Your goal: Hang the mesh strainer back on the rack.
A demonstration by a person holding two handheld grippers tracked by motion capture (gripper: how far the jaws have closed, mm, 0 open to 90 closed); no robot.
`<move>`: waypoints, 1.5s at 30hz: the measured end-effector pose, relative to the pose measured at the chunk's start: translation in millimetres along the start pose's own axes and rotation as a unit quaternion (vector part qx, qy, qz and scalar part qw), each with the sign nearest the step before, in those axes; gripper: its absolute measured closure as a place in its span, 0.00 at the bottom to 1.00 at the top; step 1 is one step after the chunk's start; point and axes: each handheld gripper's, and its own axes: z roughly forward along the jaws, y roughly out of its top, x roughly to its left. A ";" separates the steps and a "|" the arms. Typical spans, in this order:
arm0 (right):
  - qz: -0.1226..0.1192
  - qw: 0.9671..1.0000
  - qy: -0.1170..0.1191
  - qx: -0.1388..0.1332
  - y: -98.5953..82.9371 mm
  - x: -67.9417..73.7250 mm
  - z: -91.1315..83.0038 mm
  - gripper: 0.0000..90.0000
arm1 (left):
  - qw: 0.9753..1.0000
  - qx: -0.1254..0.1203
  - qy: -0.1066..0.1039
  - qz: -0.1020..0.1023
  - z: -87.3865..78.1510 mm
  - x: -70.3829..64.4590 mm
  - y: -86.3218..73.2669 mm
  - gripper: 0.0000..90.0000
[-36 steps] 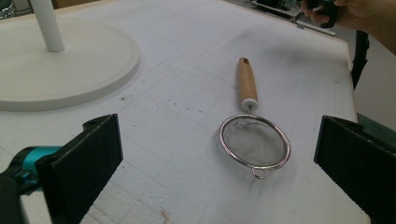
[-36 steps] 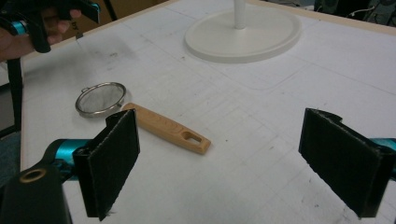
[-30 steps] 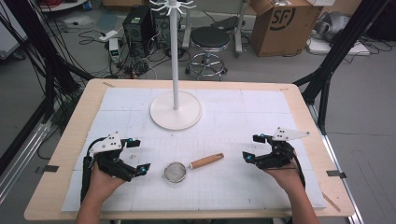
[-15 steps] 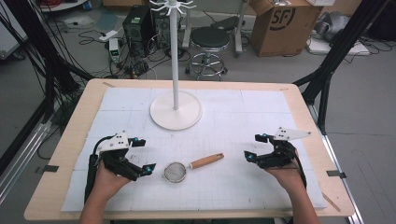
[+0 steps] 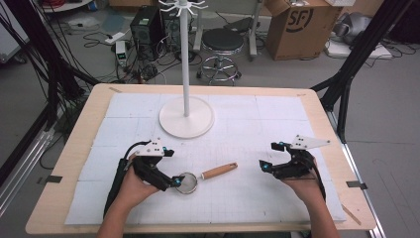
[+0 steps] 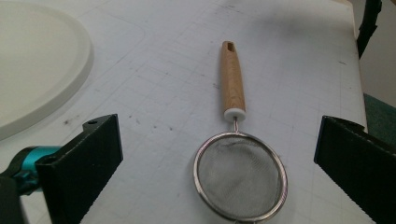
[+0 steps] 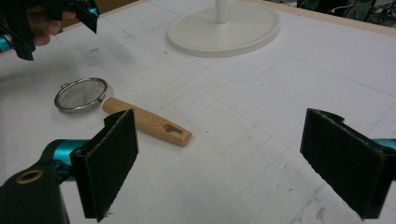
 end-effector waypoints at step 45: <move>-0.011 1.000 0.005 0.013 0.5 3.6 5.9 0.12 | 0.981 0.190 -0.011 0.045 98.9 -14.1 38.3 0.18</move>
